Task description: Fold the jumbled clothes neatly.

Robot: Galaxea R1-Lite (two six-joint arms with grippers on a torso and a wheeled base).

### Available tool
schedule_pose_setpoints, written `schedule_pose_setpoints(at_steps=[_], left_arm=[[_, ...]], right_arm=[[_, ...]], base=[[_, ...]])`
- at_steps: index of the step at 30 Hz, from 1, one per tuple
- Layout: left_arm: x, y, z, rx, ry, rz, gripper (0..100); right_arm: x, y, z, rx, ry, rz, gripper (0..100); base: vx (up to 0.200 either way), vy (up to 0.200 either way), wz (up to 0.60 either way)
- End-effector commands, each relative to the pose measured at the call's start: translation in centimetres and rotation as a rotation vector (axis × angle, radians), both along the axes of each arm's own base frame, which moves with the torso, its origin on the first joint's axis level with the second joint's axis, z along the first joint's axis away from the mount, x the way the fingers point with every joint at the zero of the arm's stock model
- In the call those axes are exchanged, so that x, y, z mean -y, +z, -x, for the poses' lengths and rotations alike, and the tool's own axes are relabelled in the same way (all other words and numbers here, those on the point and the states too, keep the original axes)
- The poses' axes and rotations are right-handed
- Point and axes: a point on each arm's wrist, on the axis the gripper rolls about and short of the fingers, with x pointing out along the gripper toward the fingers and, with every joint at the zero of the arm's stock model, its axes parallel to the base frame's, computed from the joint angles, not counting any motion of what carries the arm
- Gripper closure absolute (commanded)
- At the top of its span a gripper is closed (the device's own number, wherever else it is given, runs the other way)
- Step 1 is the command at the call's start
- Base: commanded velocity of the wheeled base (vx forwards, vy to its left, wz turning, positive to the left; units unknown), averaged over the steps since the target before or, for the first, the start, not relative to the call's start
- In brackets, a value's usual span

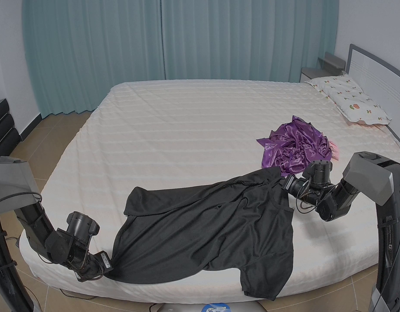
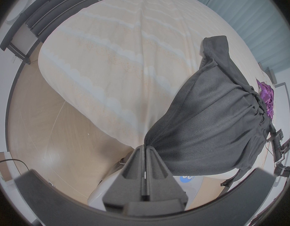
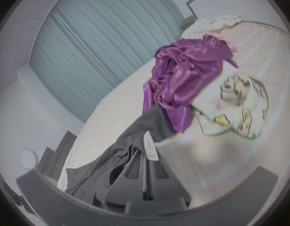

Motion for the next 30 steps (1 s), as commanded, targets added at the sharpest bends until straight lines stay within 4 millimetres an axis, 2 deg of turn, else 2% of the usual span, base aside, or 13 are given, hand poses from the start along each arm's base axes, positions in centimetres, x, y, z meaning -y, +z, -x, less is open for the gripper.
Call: schedule_pose_setpoints(at_steps=[1,2,5,9,11,12,13,15,16,18,24,29,30], left_arm=[[0.0,-0.1,0.0,-0.001,-0.001,0.006,100],[0.0,-0.1,-0.1,-0.001,-0.001,0.006,100],[0.1,-0.2,-0.3,0.001,0.003,0.008,100],[0.1,-0.2,-0.3,0.002,0.003,0.008,100],[0.1,-0.2,-0.3,0.002,0.003,0.008,100],[0.1,-0.2,-0.3,0.002,0.003,0.008,100],[0.1,-0.2,-0.3,0.002,0.003,0.008,100],[0.1,-0.2,-0.3,0.002,0.003,0.008,100],[0.1,-0.2,-0.3,0.004,0.003,0.008,100],[0.1,-0.2,-0.3,0.004,0.003,0.008,100],[0.1,-0.2,-0.3,0.004,0.003,0.010,100],[0.1,-0.2,-0.3,0.004,0.003,0.010,100],[0.1,-0.2,-0.3,0.003,0.001,0.014,100]], right_arm=[[-0.1,-0.4,-1.2,0.019,0.009,0.026,100],[-0.4,-1.5,-1.4,0.014,0.027,0.049,0],[-1.4,-2.8,-1.6,0.025,0.048,0.062,0],[-1.1,-3.2,-1.1,0.030,0.037,0.067,0],[0.1,-2.0,-1.0,0.043,0.010,0.065,0],[0.1,-2.0,-1.0,0.043,0.010,0.065,0],[1.6,-0.8,-0.8,0.049,-0.026,0.056,0],[1.6,-0.8,-0.8,0.049,-0.026,0.056,0],[3.5,0.7,0.3,0.039,-0.057,0.050,0],[4.4,1.0,0.8,0.031,-0.077,0.049,0],[5.4,0.8,2.7,-0.026,-0.104,-0.005,0],[5.1,1.8,2.9,-0.004,-0.099,-0.119,0],[4.9,1.7,3.8,-0.042,-0.091,-0.139,0]], base=[[0.000,0.000,0.00],[0.000,0.000,0.00],[0.000,0.000,0.00],[0.000,0.000,0.00],[0.000,0.000,0.00],[0.000,0.000,0.00],[0.000,0.000,0.00],[0.000,0.000,0.00],[0.000,0.000,0.00],[0.000,0.000,0.00],[0.000,0.000,0.00],[0.000,0.000,0.00],[0.000,0.000,0.00]])
